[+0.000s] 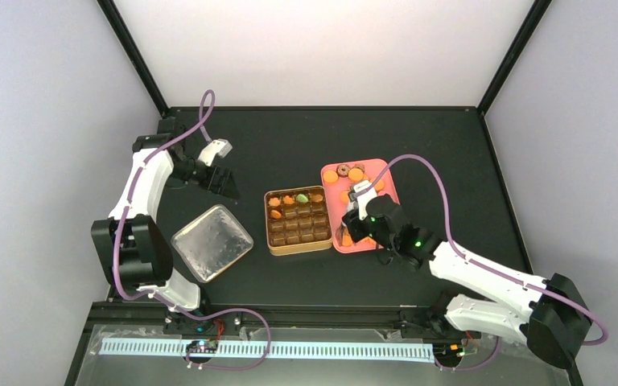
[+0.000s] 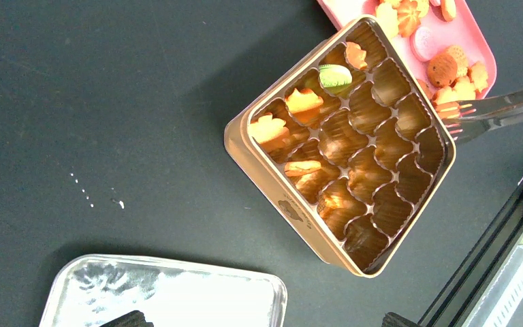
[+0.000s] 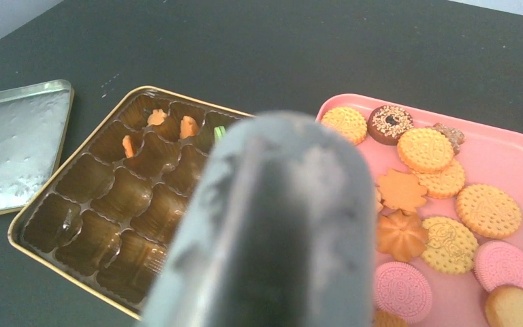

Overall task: Pack the cookies
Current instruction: Pick up the fake cookies from the plate, then place the fake cookies in the empty pocket of the box.

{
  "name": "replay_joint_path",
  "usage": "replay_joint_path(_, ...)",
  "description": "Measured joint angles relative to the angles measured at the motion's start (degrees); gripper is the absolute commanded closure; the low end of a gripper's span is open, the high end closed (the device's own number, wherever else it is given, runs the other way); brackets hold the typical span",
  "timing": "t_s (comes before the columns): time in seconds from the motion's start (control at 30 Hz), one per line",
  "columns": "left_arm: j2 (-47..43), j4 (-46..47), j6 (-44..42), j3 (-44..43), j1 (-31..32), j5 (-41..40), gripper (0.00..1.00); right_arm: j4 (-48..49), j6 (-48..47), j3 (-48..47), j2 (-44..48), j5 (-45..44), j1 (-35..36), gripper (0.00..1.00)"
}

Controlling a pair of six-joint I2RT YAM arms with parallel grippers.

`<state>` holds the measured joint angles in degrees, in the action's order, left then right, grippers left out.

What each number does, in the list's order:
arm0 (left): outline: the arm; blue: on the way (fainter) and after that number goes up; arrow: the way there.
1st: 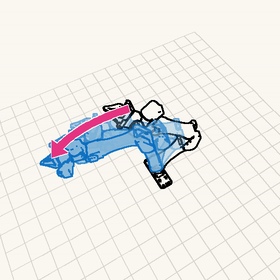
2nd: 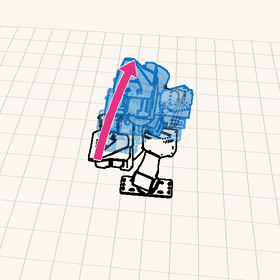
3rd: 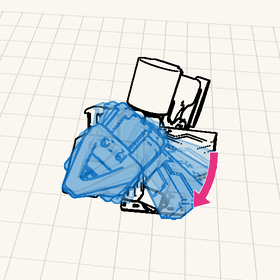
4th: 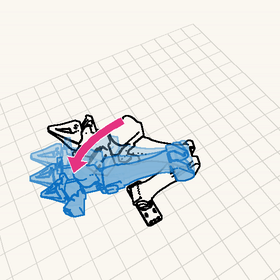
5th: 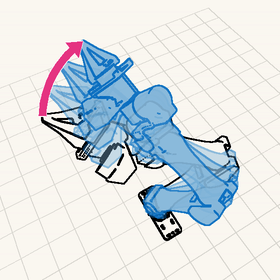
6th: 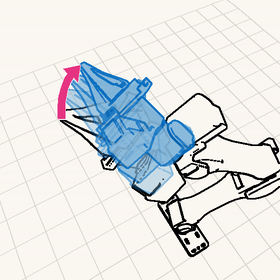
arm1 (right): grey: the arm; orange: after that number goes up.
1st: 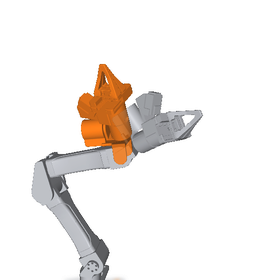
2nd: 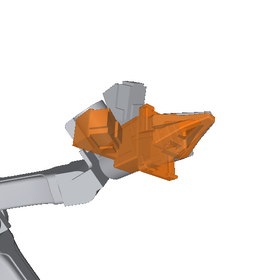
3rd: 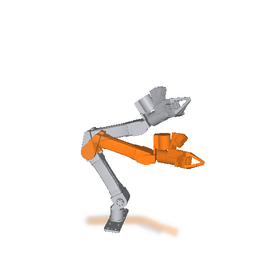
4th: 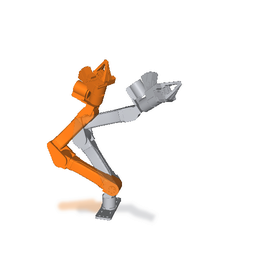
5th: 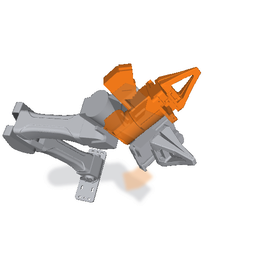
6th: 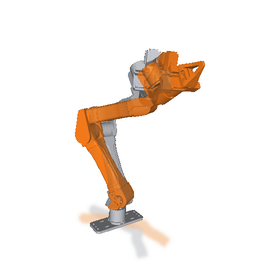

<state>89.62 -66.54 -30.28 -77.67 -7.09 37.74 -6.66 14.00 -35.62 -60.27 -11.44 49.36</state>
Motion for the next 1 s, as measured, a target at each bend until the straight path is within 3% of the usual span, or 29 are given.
replay_joint_path(0.2,0.0,-0.04,0.0,0.0,0.0,0.0,0.09,0.15,-0.24,0.0,0.0,-0.94,0.07,0.81)
replay_joint_path(0.47,0.0,-0.04,-0.31,0.0,0.0,0.0,0.09,-0.83,-1.53,-1.97,0.44,-1.62,0.07,0.82)
replay_joint_path(0.77,0.15,-0.07,-0.39,0.02,-0.11,-0.02,0.06,-2.95,-4.92,-12.57,2.62,-2.6,0.09,0.82)
replay_joint_path(1.0,0.11,0.09,-0.39,1.81,-0.83,0.0,0.01,-1.73,-6.73,-23.04,-7.34,2.99,0.2,0.81)
